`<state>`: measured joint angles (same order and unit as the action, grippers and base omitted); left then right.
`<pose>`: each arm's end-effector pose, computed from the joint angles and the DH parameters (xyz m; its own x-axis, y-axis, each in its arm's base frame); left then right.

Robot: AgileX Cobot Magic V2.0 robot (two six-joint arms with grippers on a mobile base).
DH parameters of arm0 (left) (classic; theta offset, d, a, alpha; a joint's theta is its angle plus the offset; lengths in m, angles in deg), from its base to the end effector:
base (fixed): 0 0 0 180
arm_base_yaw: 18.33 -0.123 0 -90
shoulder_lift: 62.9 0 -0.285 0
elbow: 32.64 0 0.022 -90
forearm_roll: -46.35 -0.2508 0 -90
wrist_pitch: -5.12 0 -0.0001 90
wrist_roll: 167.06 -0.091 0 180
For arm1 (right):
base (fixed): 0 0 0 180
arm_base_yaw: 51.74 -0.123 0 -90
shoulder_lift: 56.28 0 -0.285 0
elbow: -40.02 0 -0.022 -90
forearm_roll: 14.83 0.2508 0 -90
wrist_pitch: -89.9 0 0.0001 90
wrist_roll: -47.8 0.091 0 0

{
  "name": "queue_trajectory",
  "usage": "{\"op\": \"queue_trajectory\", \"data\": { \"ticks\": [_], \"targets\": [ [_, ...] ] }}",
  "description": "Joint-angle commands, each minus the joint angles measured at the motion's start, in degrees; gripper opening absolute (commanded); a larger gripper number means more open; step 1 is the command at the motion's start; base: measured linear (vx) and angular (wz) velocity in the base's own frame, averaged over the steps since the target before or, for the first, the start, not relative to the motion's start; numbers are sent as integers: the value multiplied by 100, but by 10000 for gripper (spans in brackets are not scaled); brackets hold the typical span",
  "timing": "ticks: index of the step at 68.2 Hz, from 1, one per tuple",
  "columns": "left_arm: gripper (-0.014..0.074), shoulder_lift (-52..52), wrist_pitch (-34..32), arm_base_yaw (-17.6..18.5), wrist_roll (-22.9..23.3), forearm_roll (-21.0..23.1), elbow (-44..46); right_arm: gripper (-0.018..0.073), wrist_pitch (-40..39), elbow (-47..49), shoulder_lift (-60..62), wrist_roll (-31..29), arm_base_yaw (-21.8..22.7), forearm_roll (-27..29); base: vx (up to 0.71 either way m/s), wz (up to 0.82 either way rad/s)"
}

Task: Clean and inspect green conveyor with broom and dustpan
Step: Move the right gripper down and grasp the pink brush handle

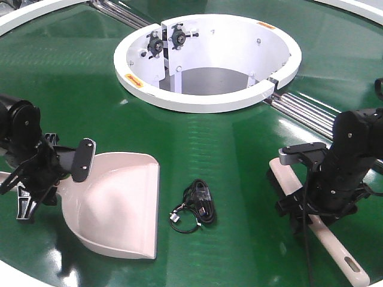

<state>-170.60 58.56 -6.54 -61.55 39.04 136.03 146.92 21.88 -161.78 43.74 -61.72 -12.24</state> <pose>0.3237 -0.0581 0.2023 -0.0012 0.9973 0.0733 0.9883 -0.0100 0.1519 0.2910 0.0547 0.1861 -0.9758 -0.2186 0.0093 -0.2181 0.9752 0.0384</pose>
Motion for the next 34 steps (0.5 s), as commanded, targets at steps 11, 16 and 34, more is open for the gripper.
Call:
{"op": "queue_trajectory", "data": {
  "ticks": [11,16,34],
  "targets": [
    [-8,206,-13,55,-25,45,145,160,6,151,155,-9,2,-180,0,0],
    [-8,206,-13,55,-25,45,145,71,-8,151,176,-9,2,-186,0,0],
    [-8,206,-13,55,-25,45,145,-6,-45,158,606,-1,-26,-111,0,0]
  ]
}}
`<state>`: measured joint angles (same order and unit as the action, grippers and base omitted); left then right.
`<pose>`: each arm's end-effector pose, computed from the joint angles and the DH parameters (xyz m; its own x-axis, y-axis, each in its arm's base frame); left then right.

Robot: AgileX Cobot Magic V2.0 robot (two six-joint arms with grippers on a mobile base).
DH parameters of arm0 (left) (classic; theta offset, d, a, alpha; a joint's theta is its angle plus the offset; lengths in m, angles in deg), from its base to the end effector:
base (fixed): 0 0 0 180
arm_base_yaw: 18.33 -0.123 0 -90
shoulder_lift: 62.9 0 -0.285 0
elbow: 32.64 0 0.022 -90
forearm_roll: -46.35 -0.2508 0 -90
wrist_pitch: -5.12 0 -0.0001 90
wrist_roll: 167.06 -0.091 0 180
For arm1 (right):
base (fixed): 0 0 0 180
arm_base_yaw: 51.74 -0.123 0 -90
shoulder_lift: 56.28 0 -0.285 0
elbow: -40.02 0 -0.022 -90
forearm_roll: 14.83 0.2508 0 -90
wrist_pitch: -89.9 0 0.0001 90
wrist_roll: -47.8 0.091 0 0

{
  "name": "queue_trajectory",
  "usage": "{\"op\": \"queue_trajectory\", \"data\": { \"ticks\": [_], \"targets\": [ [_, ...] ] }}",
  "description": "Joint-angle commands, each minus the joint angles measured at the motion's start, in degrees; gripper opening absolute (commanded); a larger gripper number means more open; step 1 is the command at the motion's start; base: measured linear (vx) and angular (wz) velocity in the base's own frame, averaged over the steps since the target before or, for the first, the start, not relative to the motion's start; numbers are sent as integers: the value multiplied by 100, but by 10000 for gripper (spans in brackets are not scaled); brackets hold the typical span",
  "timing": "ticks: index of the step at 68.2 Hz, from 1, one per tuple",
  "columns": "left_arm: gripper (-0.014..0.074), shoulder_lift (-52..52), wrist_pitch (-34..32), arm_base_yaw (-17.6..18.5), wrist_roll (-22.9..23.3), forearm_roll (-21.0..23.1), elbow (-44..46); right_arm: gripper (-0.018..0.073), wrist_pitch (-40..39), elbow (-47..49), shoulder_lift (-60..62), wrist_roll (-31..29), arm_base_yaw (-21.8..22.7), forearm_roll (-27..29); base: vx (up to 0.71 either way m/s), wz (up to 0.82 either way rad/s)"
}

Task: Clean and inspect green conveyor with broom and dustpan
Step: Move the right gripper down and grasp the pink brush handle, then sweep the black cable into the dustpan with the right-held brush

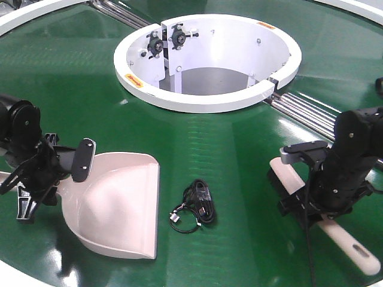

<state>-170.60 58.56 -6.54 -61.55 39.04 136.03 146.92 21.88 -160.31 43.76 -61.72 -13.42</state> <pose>0.3237 -0.0581 0.2023 -0.0012 0.9973 0.0733 0.9883 -0.0100 0.1519 0.2895 0.0529 0.1936 -0.9733 -0.2292 -0.0154 -0.2295 0.9731 0.0198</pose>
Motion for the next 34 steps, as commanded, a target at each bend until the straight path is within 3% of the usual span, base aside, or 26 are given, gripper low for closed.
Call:
{"op": "queue_trajectory", "data": {
  "ticks": [1,15,34],
  "targets": [
    [-8,206,-13,55,-25,45,145,-6,-40,158,480,-3,-32,14,0,0],
    [-8,206,-13,55,-25,45,145,-5,-33,158,925,405,-482,53,0,0],
    [-8,206,-13,55,-25,45,145,-5,-229,158,902,1530,-1335,24,0,0]
  ]
}}
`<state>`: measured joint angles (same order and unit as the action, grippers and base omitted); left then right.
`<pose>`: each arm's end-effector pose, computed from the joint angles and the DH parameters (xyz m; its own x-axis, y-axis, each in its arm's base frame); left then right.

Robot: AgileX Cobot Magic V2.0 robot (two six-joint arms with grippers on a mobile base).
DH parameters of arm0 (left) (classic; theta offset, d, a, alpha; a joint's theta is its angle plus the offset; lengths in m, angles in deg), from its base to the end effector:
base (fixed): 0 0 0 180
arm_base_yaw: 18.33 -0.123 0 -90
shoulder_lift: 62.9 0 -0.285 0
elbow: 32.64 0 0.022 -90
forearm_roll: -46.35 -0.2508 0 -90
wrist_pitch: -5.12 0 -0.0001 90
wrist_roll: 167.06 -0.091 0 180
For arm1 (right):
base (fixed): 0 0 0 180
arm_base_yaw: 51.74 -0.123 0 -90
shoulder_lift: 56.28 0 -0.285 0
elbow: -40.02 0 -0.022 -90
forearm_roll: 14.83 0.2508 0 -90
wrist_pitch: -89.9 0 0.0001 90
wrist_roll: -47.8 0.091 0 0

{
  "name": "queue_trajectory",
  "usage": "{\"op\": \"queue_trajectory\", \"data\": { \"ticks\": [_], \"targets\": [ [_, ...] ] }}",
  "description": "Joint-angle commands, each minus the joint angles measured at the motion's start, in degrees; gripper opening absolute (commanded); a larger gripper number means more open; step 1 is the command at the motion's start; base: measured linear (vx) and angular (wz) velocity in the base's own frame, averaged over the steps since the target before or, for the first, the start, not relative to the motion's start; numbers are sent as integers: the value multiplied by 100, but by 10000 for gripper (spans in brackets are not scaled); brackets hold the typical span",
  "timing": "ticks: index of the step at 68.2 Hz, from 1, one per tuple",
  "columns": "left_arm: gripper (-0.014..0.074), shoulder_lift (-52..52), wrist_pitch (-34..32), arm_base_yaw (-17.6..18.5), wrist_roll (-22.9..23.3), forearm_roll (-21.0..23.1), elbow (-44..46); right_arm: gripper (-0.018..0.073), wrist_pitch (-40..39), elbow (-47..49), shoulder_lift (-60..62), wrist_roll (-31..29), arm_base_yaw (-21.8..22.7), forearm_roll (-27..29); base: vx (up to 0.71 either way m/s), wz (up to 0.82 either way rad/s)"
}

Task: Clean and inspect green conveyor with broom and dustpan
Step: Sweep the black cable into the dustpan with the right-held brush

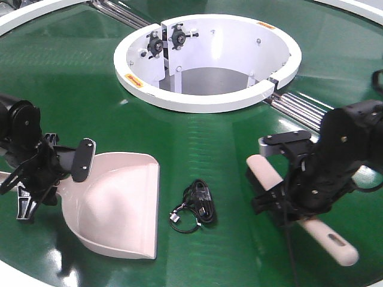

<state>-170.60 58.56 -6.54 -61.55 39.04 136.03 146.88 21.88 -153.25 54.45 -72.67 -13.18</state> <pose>0.3237 -0.0581 0.2023 -0.0012 0.9973 0.0733 0.9883 -0.0100 0.1519 0.2640 0.1033 0.2293 -0.9644 -0.2282 -0.1335 -0.2356 0.9710 0.0418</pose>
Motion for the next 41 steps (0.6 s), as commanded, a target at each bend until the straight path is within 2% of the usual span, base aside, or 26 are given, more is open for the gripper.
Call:
{"op": "queue_trajectory", "data": {
  "ticks": [1,13,19,30,41],
  "targets": [
    [-8,206,-13,55,-25,45,145,-5,-244,158,197,540,-275,0,0,0],
    [-8,206,-13,55,-25,45,145,-5,-249,158,154,1368,-562,-267,0,0],
    [-8,206,-13,55,-25,45,145,-5,-237,158,68,1737,-568,-334,0,0],
    [-8,206,-13,55,-25,45,145,-5,-243,158,-127,1768,-615,29,0,0],
    [-8,206,-13,55,-25,45,145,-5,-236,162,-362,1774,-890,227,0,0]
  ]
}}
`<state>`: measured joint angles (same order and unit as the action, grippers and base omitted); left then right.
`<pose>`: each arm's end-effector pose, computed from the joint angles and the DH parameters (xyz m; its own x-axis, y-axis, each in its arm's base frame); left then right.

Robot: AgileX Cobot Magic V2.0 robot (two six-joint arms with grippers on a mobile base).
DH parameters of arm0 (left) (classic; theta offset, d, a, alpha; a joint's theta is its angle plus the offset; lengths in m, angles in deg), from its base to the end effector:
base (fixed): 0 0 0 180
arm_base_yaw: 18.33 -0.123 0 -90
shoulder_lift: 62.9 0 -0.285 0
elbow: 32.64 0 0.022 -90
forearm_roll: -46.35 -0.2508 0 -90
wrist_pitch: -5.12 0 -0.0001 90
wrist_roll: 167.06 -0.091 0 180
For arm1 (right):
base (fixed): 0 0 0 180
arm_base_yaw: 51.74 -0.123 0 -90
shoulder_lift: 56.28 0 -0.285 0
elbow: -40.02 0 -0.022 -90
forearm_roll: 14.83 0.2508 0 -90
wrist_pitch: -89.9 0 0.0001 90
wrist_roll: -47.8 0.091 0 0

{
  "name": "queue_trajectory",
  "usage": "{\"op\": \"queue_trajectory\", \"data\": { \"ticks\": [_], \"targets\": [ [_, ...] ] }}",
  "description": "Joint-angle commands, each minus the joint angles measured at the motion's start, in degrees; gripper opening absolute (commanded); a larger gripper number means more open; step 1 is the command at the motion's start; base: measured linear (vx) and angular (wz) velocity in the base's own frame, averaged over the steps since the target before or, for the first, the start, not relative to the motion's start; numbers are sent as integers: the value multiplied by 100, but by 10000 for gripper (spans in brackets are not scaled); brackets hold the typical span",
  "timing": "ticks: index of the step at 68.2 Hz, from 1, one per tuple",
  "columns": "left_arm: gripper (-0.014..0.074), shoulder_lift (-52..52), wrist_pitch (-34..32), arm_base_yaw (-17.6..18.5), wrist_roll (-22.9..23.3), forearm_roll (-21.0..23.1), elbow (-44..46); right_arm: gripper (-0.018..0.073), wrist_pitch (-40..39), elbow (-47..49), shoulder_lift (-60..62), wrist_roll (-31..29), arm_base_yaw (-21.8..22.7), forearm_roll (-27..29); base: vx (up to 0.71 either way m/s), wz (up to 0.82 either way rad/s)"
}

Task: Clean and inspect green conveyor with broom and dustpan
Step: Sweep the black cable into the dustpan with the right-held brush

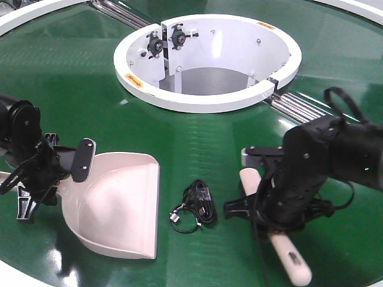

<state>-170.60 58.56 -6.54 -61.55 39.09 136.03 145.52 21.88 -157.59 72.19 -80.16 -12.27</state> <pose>0.3237 -0.0581 0.2023 -0.0016 0.9974 0.0725 0.9884 -0.0094 0.1518 0.2560 0.1423 0.2077 -0.9971 -0.0444 -0.0618 -0.0487 0.9963 0.0707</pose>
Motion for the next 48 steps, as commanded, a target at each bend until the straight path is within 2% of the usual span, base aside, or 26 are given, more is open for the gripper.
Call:
{"op": "queue_trajectory", "data": {
  "ticks": [1,11,36,48],
  "targets": [
    [-8,206,-13,55,-25,40,145,-5,-100,170,49,18,-184,136,0,0],
    [-8,206,-13,55,-25,40,145,-5,96,453,-202,10,-352,137,0,0],
    [-8,206,-13,55,-25,40,145,-5,1049,1375,-849,-285,-352,204,0,0],
    [-8,206,-13,55,-25,40,145,-5,1235,1653,-1180,-518,-352,543,0,0]
  ]
}}
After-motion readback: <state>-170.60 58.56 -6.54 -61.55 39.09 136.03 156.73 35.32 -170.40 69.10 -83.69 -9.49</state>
